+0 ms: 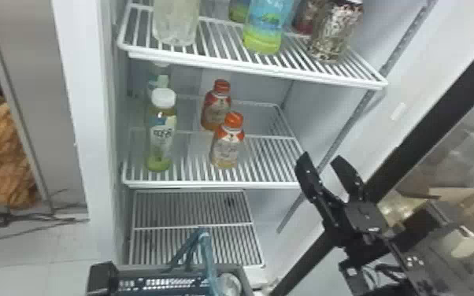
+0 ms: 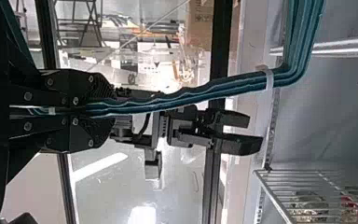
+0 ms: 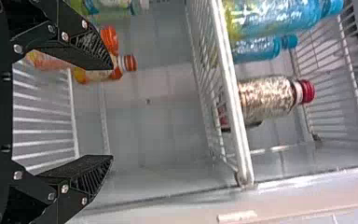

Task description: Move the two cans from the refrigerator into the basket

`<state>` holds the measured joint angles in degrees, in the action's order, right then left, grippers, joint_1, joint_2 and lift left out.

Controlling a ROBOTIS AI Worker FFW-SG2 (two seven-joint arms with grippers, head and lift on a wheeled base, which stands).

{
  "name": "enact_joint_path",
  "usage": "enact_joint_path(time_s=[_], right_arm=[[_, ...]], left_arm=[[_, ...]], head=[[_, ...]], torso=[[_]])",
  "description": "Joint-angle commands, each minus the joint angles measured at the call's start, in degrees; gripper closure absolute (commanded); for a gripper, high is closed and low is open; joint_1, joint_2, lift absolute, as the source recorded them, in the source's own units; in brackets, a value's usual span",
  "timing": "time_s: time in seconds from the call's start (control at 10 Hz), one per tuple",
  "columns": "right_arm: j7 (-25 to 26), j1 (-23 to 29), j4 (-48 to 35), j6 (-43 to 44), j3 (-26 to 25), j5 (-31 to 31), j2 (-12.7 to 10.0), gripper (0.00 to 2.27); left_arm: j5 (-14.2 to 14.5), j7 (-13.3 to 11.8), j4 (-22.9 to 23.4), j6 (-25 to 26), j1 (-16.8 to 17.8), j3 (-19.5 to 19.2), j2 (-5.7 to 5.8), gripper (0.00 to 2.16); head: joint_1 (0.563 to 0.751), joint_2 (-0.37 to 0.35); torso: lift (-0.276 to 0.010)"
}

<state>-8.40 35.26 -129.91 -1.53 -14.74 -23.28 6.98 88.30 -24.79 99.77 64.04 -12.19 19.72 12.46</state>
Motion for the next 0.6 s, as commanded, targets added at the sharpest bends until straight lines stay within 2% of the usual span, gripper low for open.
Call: enact_joint_path(time_s=[0.0,0.5], right_arm=[[0.22,-1.23,2.43,0.69,0.00,0.43,-0.30,0.37],[0.58,-2.36,6.65,5.62,0.57,0.20,-0.48,0.37]], left_arm=[[-0.09,0.01,0.00,0.09,-0.04,0.16,0.02,1.21],[0.03,0.01,0.00,0.09,-0.32,0.39,-0.07,1.21]], head=[[0.695,-0.350],[0.695,-0.350]], torso=[[-0.266],[-0.266]])
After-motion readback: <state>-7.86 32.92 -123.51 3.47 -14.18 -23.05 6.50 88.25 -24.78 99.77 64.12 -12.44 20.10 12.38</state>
